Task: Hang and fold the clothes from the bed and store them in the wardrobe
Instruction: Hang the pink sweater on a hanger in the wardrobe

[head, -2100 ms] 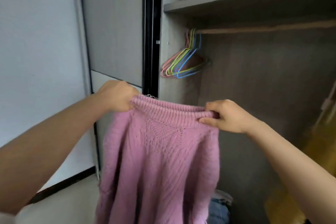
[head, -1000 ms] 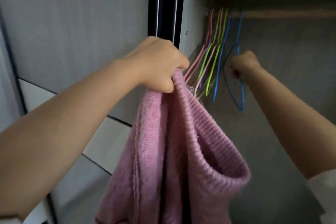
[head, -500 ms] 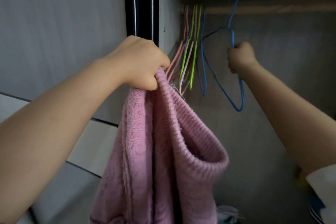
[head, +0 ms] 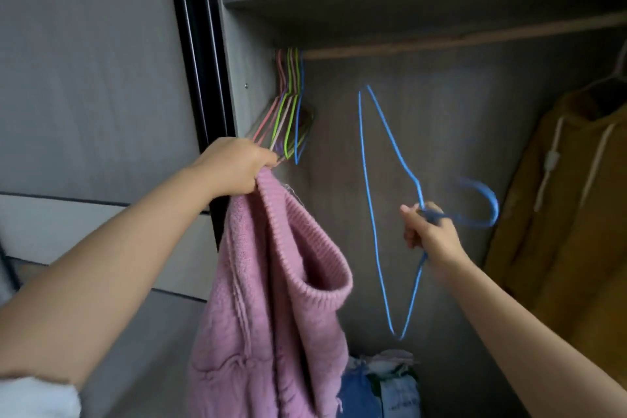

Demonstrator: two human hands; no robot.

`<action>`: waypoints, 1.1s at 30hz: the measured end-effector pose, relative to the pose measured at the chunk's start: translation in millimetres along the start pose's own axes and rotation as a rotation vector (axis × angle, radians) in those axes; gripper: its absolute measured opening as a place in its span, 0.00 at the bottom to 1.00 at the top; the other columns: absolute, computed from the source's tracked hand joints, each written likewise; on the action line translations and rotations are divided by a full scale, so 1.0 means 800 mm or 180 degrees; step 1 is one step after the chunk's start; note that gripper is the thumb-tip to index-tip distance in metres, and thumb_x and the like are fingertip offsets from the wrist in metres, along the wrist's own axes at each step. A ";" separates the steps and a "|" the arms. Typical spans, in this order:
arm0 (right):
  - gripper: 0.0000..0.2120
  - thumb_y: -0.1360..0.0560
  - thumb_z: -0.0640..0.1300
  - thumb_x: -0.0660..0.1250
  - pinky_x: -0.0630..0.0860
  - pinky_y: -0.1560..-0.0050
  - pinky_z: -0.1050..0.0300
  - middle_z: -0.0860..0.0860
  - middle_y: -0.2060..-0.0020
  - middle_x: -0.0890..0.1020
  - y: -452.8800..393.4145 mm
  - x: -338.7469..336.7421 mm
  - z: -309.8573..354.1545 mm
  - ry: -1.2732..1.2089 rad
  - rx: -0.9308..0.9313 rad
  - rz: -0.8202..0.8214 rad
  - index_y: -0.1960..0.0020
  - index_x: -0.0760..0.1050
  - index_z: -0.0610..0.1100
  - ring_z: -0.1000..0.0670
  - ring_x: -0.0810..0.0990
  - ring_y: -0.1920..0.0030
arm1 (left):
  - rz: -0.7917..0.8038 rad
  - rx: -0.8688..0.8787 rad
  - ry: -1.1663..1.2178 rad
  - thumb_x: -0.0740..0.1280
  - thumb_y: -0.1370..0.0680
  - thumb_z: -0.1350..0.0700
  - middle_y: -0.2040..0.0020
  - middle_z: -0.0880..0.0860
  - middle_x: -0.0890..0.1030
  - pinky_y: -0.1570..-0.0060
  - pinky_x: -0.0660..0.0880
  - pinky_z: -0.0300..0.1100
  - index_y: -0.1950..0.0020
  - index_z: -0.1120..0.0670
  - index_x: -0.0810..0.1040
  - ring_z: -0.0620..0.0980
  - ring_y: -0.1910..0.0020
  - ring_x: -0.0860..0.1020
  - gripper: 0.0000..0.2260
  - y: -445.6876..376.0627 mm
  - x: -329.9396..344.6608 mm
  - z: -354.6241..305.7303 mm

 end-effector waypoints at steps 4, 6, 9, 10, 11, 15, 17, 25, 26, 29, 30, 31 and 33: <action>0.16 0.21 0.43 0.59 0.58 0.80 0.66 0.53 0.81 0.64 0.065 -0.056 0.008 0.0382 0.0128 -0.0066 0.65 0.67 0.37 0.59 0.61 0.83 | -0.0412 0.0305 0.0082 0.64 0.28 0.54 0.62 0.57 0.78 0.65 0.67 0.43 0.60 0.58 0.78 0.57 0.57 0.79 0.07 0.049 -0.009 -0.053; 0.17 0.21 0.44 0.59 0.58 0.78 0.67 0.55 0.84 0.64 0.096 -0.085 0.021 0.0875 -0.0003 -0.0070 0.67 0.71 0.42 0.58 0.62 0.83 | -0.0727 0.0683 0.0207 0.61 0.34 0.50 0.73 0.56 0.75 0.74 0.71 0.42 0.70 0.57 0.77 0.56 0.70 0.79 0.13 0.072 -0.010 -0.076; 0.15 0.23 0.46 0.62 0.56 0.79 0.68 0.56 0.84 0.63 0.145 -0.136 0.048 0.0577 -0.0050 0.0323 0.68 0.77 0.46 0.60 0.59 0.82 | -0.0579 0.0977 0.0325 0.58 0.38 0.47 0.78 0.54 0.71 0.81 0.70 0.39 0.75 0.55 0.75 0.53 0.78 0.76 0.14 0.103 -0.009 -0.111; 0.16 0.27 0.52 0.65 0.56 0.79 0.69 0.56 0.84 0.62 0.159 -0.155 0.058 0.0351 -0.0010 0.0577 0.70 0.79 0.45 0.60 0.59 0.81 | -0.0477 0.1066 0.0303 0.58 0.38 0.46 0.79 0.54 0.72 0.82 0.70 0.38 0.75 0.55 0.76 0.52 0.79 0.76 0.14 0.111 -0.009 -0.123; 0.17 0.33 0.59 0.69 0.56 0.80 0.70 0.56 0.83 0.62 0.172 -0.170 0.069 0.0200 0.0079 0.0889 0.70 0.80 0.45 0.60 0.58 0.81 | -0.0435 0.1146 0.0280 0.58 0.39 0.47 0.79 0.53 0.72 0.83 0.70 0.38 0.76 0.55 0.75 0.52 0.79 0.76 0.14 0.118 -0.008 -0.133; 0.16 0.37 0.58 0.74 0.56 0.82 0.70 0.54 0.83 0.62 0.207 -0.225 0.098 0.0707 0.0391 0.1440 0.68 0.81 0.45 0.59 0.59 0.82 | -0.0397 0.1511 0.0410 0.66 0.48 0.51 0.80 0.52 0.72 0.84 0.67 0.36 0.78 0.53 0.73 0.49 0.81 0.74 0.07 0.143 -0.006 -0.169; 0.19 0.38 0.58 0.75 0.56 0.82 0.69 0.53 0.83 0.62 0.222 -0.247 0.102 0.1041 0.0571 0.1427 0.65 0.80 0.41 0.59 0.59 0.82 | -0.0295 0.1731 0.0484 0.67 0.47 0.50 0.79 0.51 0.71 0.83 0.67 0.34 0.75 0.52 0.76 0.48 0.80 0.74 0.07 0.149 -0.002 -0.183; 0.16 0.33 0.52 0.73 0.55 0.82 0.69 0.55 0.83 0.61 0.264 -0.277 0.171 0.1647 0.1007 0.1692 0.67 0.78 0.39 0.57 0.57 0.83 | -0.0802 0.2392 0.0666 0.53 0.39 0.50 0.81 0.48 0.69 0.81 0.62 0.28 0.77 0.52 0.76 0.46 0.80 0.73 0.15 0.161 0.004 -0.242; 0.12 0.28 0.45 0.68 0.54 0.81 0.69 0.55 0.83 0.61 0.265 -0.279 0.180 0.1766 0.1048 0.1643 0.66 0.77 0.37 0.57 0.57 0.83 | -0.0810 0.2456 0.0663 0.53 0.39 0.50 0.81 0.48 0.70 0.81 0.62 0.28 0.77 0.53 0.76 0.46 0.80 0.73 0.15 0.161 0.004 -0.247; 0.14 0.23 0.39 0.59 0.54 0.80 0.67 0.54 0.83 0.61 0.271 -0.263 0.193 0.2201 0.1114 0.1616 0.64 0.76 0.38 0.57 0.57 0.82 | -0.0937 0.2617 0.0687 0.54 0.39 0.48 0.80 0.49 0.70 0.81 0.64 0.28 0.76 0.54 0.77 0.47 0.80 0.73 0.16 0.166 0.003 -0.260; 0.14 0.22 0.40 0.59 0.55 0.80 0.67 0.54 0.83 0.61 0.275 -0.250 0.193 0.2343 0.1101 0.1669 0.64 0.77 0.39 0.56 0.57 0.82 | -0.1001 0.2693 0.0646 0.54 0.39 0.48 0.80 0.50 0.71 0.81 0.64 0.29 0.76 0.54 0.77 0.47 0.80 0.73 0.16 0.168 0.001 -0.266; 0.15 0.22 0.40 0.59 0.55 0.80 0.67 0.54 0.83 0.62 0.280 -0.236 0.193 0.2484 0.1075 0.1733 0.64 0.77 0.40 0.56 0.58 0.82 | -0.1064 0.2777 0.0586 0.54 0.39 0.48 0.80 0.50 0.71 0.81 0.64 0.29 0.76 0.55 0.76 0.47 0.80 0.73 0.16 0.170 -0.001 -0.273; 0.14 0.22 0.42 0.59 0.57 0.80 0.68 0.54 0.82 0.63 0.289 -0.208 0.185 0.2723 0.1022 0.1874 0.64 0.77 0.42 0.56 0.59 0.81 | -0.1056 0.3005 0.0417 0.53 0.39 0.48 0.80 0.49 0.71 0.81 0.63 0.29 0.77 0.55 0.76 0.48 0.80 0.73 0.16 0.173 -0.008 -0.284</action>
Point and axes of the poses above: each hand's wrist, its own y-axis away from the middle knuckle, its own x-axis out of the palm, z = x × y, the point moved 1 cm from there along -y, towards the middle knuckle
